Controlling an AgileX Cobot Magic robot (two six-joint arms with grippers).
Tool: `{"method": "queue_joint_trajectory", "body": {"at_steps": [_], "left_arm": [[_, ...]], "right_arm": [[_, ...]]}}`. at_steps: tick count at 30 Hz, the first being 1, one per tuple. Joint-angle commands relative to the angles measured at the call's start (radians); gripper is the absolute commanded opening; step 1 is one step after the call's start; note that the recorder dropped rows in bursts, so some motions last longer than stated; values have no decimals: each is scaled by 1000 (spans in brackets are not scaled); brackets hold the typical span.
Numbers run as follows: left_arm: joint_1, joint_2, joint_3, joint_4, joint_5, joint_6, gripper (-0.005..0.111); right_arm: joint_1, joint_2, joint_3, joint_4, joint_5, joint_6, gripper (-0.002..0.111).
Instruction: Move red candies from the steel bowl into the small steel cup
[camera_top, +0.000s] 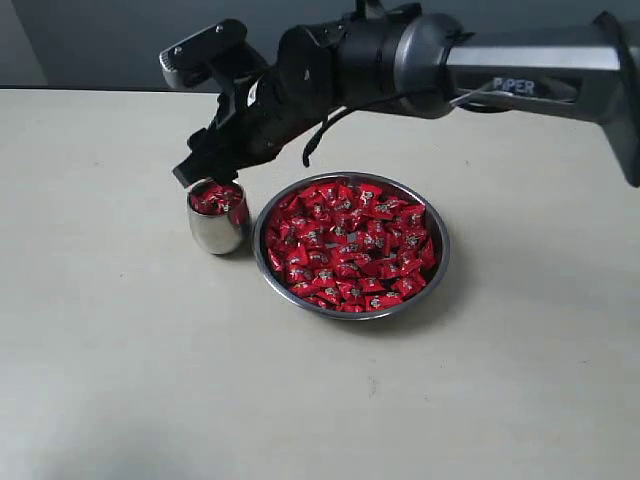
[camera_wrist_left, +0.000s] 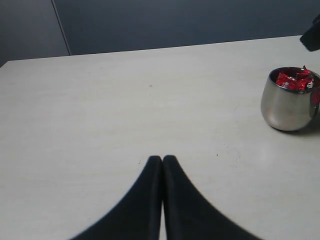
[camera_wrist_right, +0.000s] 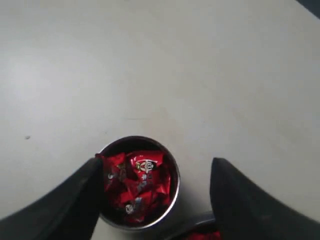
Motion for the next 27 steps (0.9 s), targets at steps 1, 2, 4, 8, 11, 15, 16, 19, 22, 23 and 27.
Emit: {"method": "queue_joint_trajectory", "body": {"at_steps": [1, 2, 4, 8, 11, 15, 16, 19, 22, 23, 27], "left_arm": [[-5, -5, -8, 2, -5, -3, 0], [-5, -5, -8, 2, -5, -3, 0], [-5, -5, -8, 2, -5, -3, 0], [-5, -5, -8, 2, -5, -3, 0], [-5, -5, -8, 2, -5, -3, 0], [-5, -5, -8, 2, -5, -3, 0], [-5, -5, -8, 2, -5, -3, 0], [-5, -5, -8, 2, -5, -3, 0], [-5, -5, -8, 2, -5, -3, 0], [-5, -5, -8, 2, -5, -3, 0], [-5, -5, -8, 2, -5, -3, 0]], "right_arm": [[-2, -68, -4, -3, 91, 12, 59], [-2, -75, -4, -3, 107, 15, 59], [-2, -90, -4, -5, 147, 28, 59], [-2, -113, -4, -10, 217, 39, 59], [-2, -132, 8, -10, 252, 39, 57], [-2, -191, 92, -19, 224, 41, 43], [-2, -210, 122, -27, 213, 41, 37], [-2, -272, 225, -50, 176, 48, 18], [-2, -347, 334, -75, 127, 48, 1], [-2, -376, 374, -85, 110, 49, -1], [-2, -491, 516, -127, 59, 85, -1]]}}
